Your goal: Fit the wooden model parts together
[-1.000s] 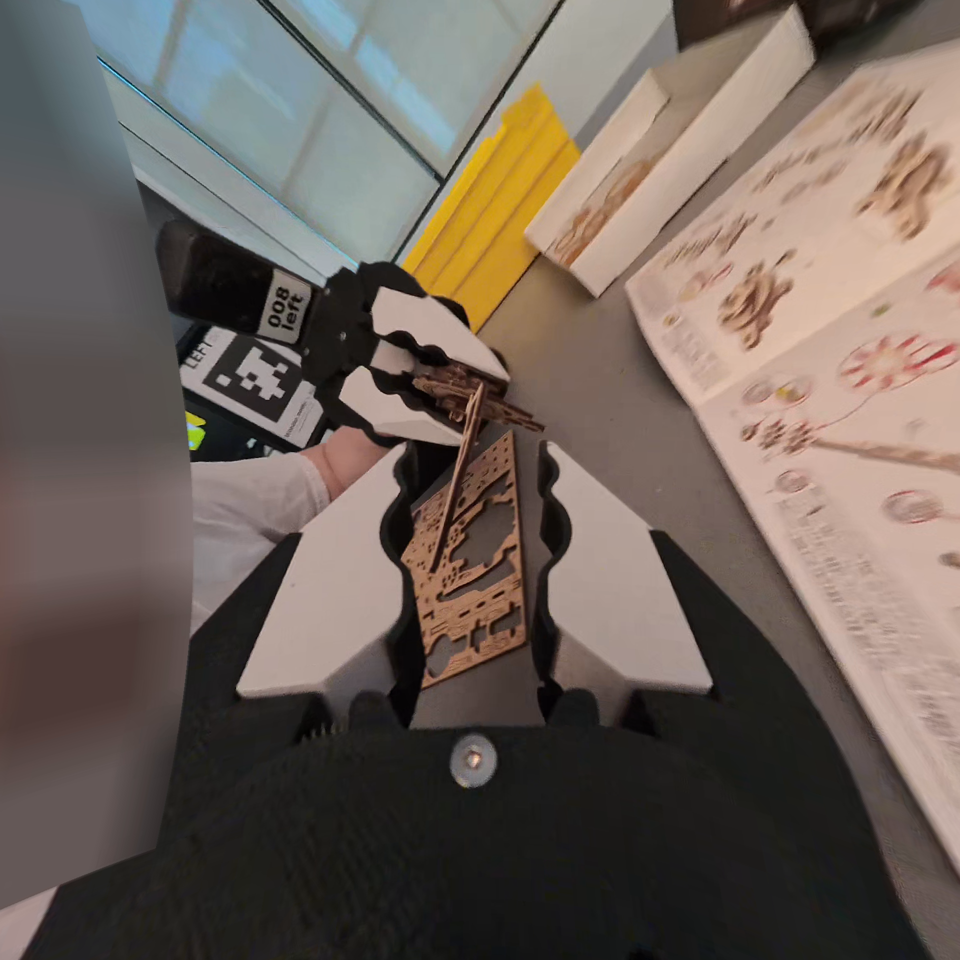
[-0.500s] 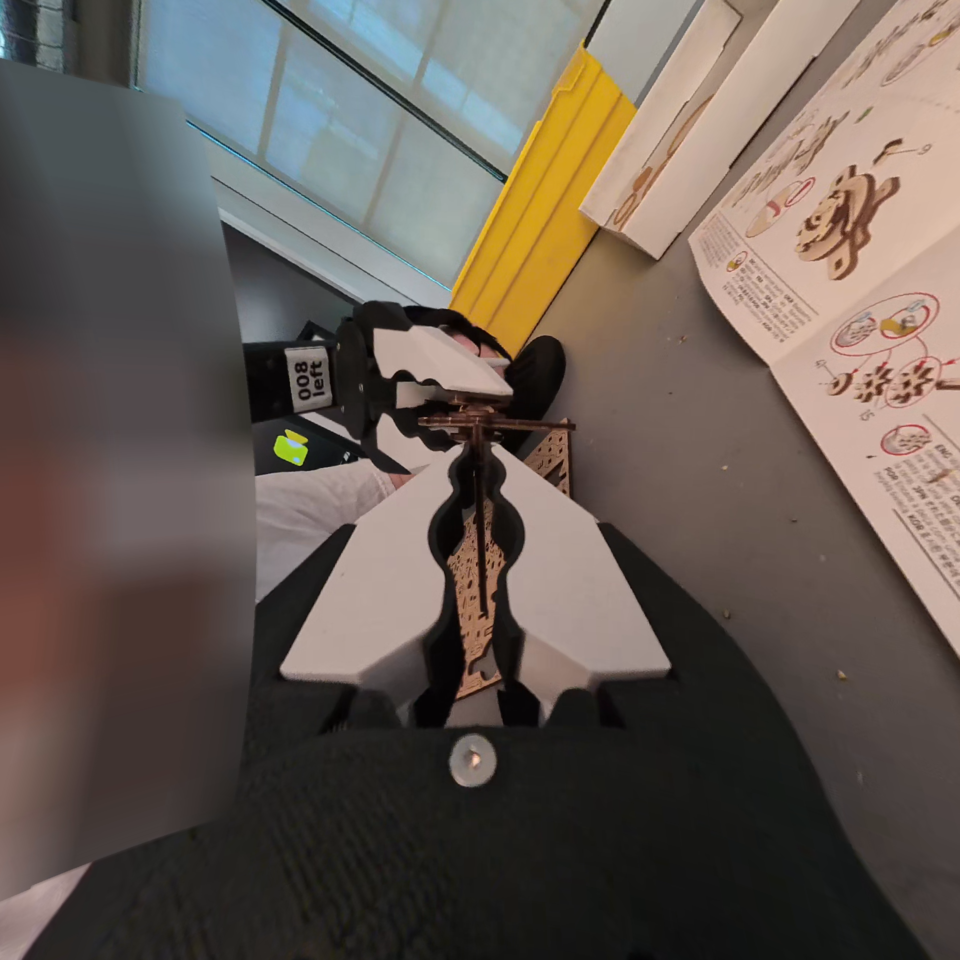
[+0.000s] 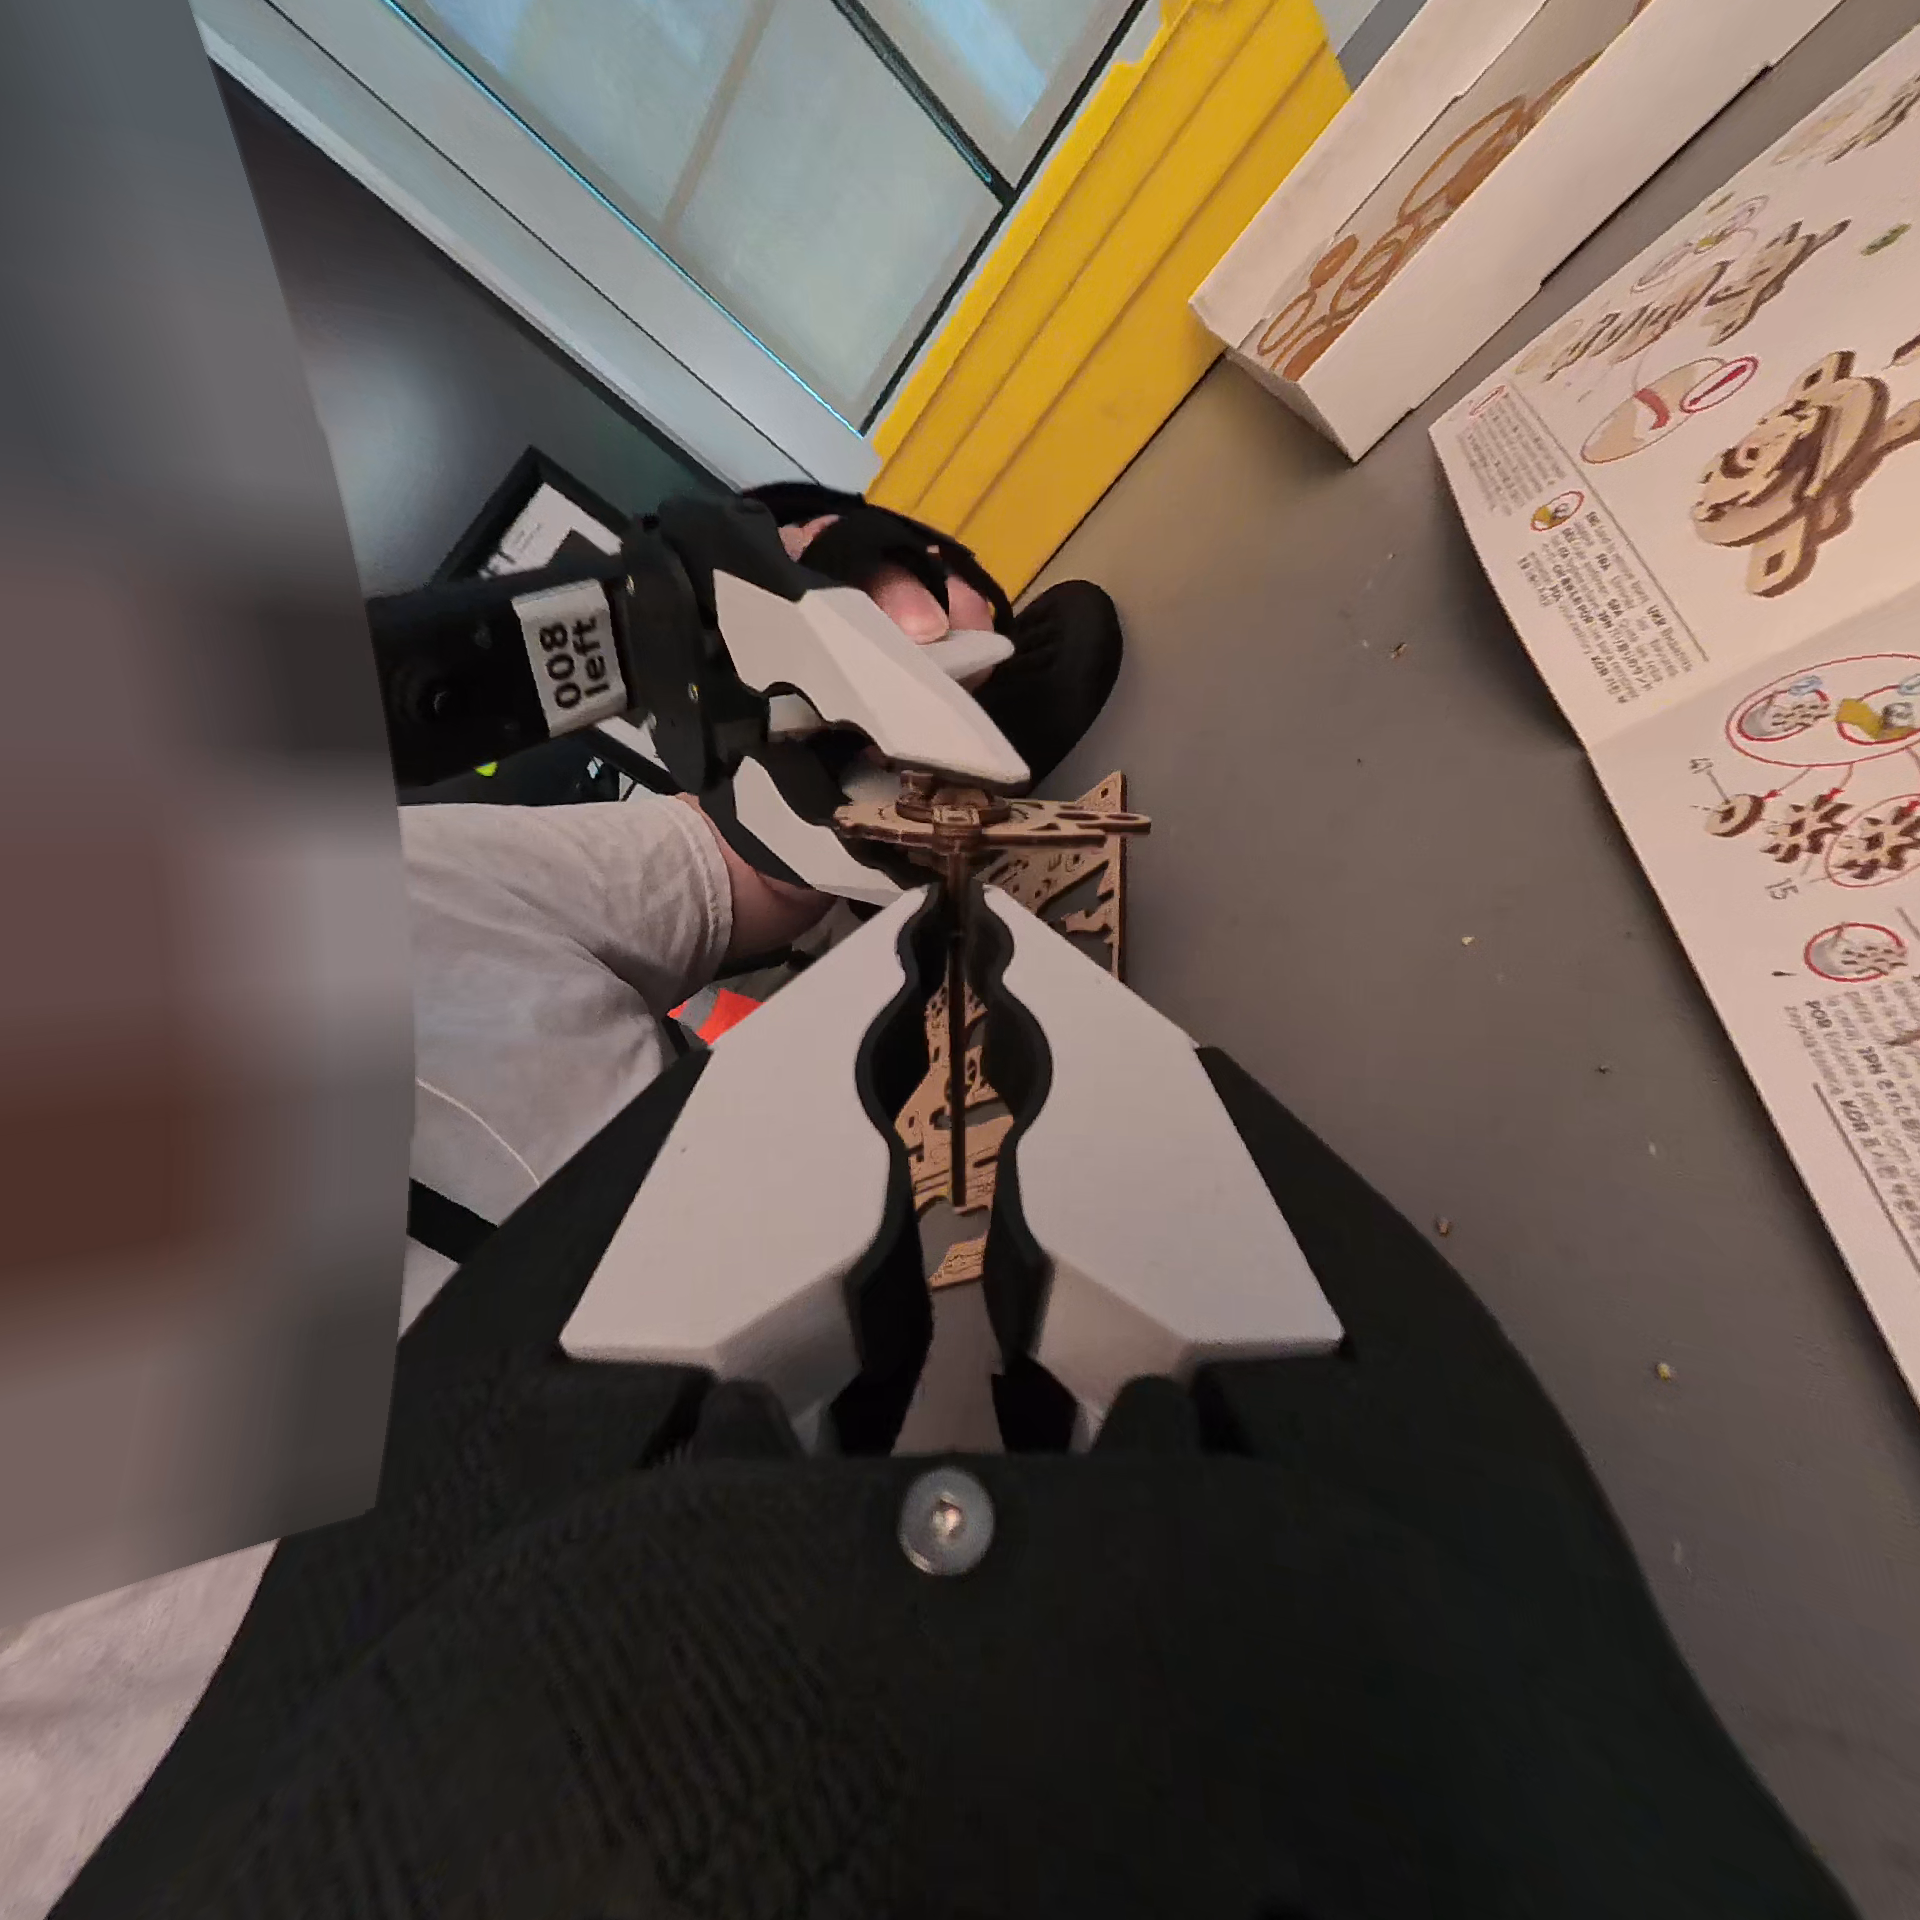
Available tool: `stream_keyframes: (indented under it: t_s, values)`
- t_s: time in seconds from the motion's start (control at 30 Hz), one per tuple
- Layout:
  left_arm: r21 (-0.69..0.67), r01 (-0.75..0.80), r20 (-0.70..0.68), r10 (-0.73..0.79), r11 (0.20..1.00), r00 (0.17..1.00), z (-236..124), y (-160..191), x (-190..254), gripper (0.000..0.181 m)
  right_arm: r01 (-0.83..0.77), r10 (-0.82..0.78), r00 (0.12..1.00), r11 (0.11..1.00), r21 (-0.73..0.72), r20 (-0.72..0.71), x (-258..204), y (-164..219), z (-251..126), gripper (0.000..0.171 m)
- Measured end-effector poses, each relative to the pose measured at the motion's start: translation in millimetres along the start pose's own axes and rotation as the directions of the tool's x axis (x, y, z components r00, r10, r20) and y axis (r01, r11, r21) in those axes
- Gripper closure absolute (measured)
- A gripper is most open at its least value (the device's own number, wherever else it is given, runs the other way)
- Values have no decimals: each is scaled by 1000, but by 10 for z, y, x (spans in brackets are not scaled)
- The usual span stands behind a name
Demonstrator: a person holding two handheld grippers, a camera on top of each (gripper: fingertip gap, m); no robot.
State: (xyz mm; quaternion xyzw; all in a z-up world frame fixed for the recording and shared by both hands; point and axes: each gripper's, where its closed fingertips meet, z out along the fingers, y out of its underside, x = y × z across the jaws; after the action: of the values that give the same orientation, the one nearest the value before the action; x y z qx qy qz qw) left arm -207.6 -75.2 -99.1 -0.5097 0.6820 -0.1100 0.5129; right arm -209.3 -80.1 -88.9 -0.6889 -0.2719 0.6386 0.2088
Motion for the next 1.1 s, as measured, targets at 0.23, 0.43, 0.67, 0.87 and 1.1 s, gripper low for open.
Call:
stream_keyframes:
  t_s: [0.23,0.43,0.67,0.87,1.1]
  values:
    - [-14,21,33,-20,1000,999,74,14,23,144,-16,16,1000,999,29,-4,24,-19,9,170]
    - [-11,3,42,-2,1000,999,56,18,6,155,7,-7,1000,1000,19,-5,0,-5,19,171]
    - [-75,-175,19,177,982,984,50,89,125,156,119,-126,989,988,-94,-76,30,118,47,171]
    - [-70,-169,2,169,983,986,46,64,156,155,144,-153,986,982,-121,-66,10,133,40,171]
    - [-19,-22,-35,22,1000,999,25,32,120,156,77,-78,997,997,-21,-27,-7,52,47,171]
